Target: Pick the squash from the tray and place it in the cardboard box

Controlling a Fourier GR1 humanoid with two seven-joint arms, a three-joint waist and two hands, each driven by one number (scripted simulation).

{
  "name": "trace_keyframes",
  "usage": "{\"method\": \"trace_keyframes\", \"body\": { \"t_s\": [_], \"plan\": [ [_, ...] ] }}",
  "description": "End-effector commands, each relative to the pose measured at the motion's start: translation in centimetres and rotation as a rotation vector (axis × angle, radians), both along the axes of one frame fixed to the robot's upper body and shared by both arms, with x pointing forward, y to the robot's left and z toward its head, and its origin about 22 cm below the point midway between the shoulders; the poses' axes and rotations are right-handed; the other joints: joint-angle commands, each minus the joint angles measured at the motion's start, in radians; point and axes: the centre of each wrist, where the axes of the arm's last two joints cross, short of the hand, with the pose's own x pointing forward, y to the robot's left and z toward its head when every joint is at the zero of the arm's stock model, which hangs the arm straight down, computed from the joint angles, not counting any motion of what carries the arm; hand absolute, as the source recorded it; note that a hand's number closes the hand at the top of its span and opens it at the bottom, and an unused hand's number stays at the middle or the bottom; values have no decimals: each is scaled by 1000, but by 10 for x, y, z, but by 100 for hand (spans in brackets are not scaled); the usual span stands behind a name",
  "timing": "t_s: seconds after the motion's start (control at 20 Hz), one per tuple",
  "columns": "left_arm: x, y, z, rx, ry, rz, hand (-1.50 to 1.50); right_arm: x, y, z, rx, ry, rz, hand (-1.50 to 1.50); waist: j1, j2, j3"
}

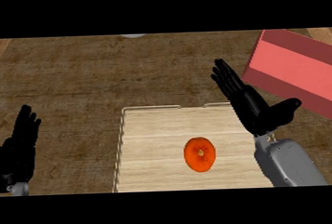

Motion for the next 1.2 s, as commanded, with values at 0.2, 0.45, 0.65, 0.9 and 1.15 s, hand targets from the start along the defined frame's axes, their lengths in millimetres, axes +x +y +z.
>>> {"method": "trace_keyframes", "body": {
  "t_s": [0.2,0.45,0.65,0.9,1.15],
  "plan": [
    [3,-13,-16,36,31,-5,0,-24,-18,32,-259,-191,-434,150,-82,-28,-12],
    [-8,-18,-28,-8,72,-18,0,-47,-66,-12,-606,-68,-745,150,-125,-34,-14],
    [6,-24,-26,-15,53,-21,0,-80,-47,-8,-746,-217,-786,-150,-110,-29,-15],
    [8,-23,-24,-21,71,-65,0,-126,-40,6,-927,-93,-767,-150,-84,-26,-15],
    [7,-31,-33,-1,61,-81,0,-152,-21,49,-997,90,-768,-150,-57,-20,-15]
  ]
}}
